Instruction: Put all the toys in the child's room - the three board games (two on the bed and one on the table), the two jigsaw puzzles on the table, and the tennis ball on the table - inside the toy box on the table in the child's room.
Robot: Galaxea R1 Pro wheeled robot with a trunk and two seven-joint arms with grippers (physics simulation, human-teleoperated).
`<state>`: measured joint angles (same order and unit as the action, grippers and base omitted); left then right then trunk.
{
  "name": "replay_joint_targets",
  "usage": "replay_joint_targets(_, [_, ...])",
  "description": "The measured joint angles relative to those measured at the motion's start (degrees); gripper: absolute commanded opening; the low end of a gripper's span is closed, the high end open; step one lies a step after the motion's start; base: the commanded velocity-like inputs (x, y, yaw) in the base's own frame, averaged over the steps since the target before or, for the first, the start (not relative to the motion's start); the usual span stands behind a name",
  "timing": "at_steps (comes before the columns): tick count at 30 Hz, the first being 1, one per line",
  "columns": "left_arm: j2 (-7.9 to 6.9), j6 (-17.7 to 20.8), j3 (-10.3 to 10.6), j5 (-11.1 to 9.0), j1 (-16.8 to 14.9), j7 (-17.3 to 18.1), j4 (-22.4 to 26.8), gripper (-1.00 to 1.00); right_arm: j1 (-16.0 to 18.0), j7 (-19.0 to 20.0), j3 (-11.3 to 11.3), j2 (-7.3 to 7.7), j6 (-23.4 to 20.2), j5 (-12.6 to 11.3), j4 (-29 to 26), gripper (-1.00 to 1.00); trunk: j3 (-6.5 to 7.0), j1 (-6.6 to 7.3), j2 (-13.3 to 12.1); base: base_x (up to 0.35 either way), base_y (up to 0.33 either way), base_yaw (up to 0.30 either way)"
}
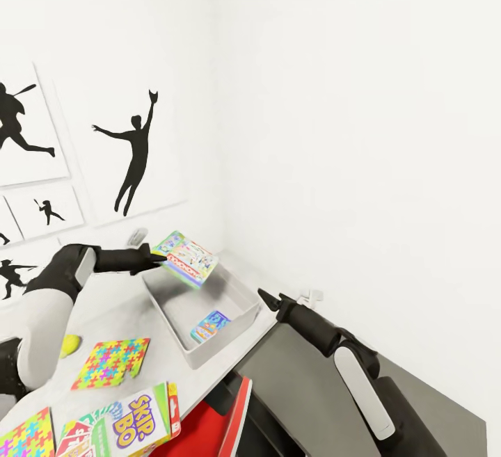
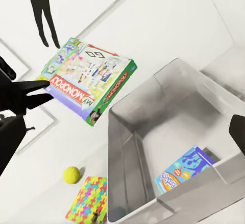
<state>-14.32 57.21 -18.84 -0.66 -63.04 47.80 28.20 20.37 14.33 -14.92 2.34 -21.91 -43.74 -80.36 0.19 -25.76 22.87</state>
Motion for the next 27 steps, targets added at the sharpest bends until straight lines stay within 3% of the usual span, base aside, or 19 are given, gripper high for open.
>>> replay_joint_targets(3, [1.04,-1.48,0.02,-0.09,-0.68,-4.93,-0.23,-1.00,0.06,0.07,0.00,0.03,-0.01,0.00,-0.66,1.00,0.00,0.00,0.00,0.000,0.000,0.000])
replay_joint_targets(5, [1.33,-2.62,0.00,-0.27,-0.82,-6.33,-0.41,-1.00,0.05,0.08,0.00,0.04,0.04,0.05,-0.81,1.00,0.00,0.00,0.00,0.000,0.000,0.000])
replay_joint_targets(18, [1.83,-16.02,0.49,0.48,-0.91,-7.43,-8.94,-1.00,0.09,0.08,0.00,0.43,0.00,0.10,-0.99,1.00,0.00,0.00,0.00,0.000,0.000,0.000])
replay_joint_targets(21, [1.76,-17.10,3.26,1.53,-0.91,-7.50,-9.54,-1.00,0.09,0.02,0.06,0.49,-0.08,0.10,-0.96,1.00,0.00,0.00,0.00,0.000,0.000,0.000])
replay_joint_targets(27, [1.72,-20.93,6.00,1.69,-0.92,-7.71,-9.70,-1.00,0.09,0.01,0.01,0.47,-0.10,0.10,-0.92,1.00,0.00,0.00,0.00,0.000,0.000,0.000])
